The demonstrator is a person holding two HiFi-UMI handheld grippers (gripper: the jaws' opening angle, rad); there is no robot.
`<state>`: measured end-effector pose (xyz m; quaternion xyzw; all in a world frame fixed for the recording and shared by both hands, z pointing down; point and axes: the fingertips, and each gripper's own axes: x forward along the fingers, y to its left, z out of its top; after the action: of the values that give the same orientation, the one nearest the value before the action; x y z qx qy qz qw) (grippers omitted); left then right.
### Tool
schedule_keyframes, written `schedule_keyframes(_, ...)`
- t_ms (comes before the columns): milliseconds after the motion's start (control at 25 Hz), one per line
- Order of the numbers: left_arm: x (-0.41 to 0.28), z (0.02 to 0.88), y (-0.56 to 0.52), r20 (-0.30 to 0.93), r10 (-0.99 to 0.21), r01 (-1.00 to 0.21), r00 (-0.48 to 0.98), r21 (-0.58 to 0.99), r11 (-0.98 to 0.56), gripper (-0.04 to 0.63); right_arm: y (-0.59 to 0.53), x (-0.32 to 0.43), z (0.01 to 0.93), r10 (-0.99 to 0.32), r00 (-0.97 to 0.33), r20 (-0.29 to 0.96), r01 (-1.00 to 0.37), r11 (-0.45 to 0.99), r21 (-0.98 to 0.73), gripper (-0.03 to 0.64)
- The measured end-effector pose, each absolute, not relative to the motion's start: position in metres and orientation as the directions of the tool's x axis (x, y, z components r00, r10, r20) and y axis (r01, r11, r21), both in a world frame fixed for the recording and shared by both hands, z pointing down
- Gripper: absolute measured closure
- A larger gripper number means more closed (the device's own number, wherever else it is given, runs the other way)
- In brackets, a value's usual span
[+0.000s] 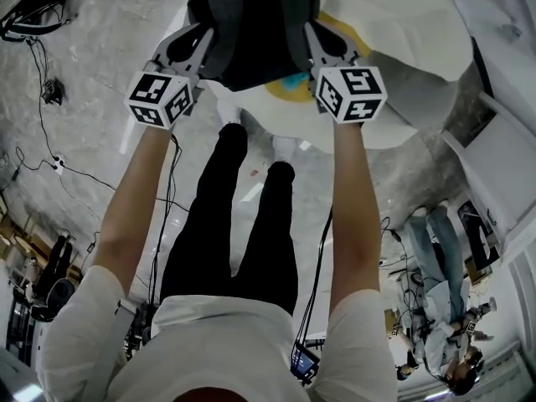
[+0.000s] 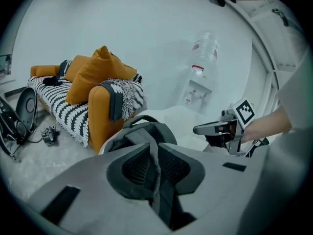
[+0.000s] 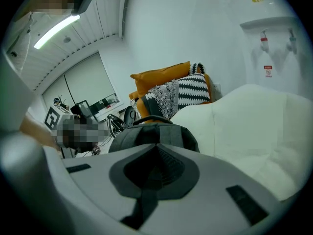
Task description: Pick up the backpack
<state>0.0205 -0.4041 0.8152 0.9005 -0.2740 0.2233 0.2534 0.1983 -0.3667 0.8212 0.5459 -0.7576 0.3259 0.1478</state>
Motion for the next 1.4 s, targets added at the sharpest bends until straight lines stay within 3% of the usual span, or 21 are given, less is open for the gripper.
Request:
schedule_keyframes(200, 0.026, 0.828, -0.406, 0.533, -0.348, -0.581, 0.771, 0.364, -0.728, 0.508, -0.380, 0.198, 0.842, -0.724, -0.373, 0.580, -0.919, 0.200, -0.341, 0.609)
schedule_keyframes(480, 0.034, 0.844, -0.407, 0.533, -0.321, -0.560, 0.783, 0.377, -0.738, 0.491, -0.395, 0.205, 0.869, -0.701, -0.367, 0.611, -0.925, 0.207, -0.318, 0.604)
schedule_keyframes(960, 0.037, 0.852, -0.404, 0.513, -0.286, -0.522, 0.809, 0.404, -0.751, 0.483, -0.420, 0.208, 0.895, -0.671, -0.370, 0.642, -0.927, 0.225, -0.299, 0.423)
schedule_keyframes(1400, 0.041, 0.859, -0.404, 0.513, -0.264, -0.504, 0.817, 0.412, -0.759, 0.477, -0.437, 0.209, 0.913, -0.637, -0.427, 0.642, -0.902, 0.255, -0.348, 0.387)
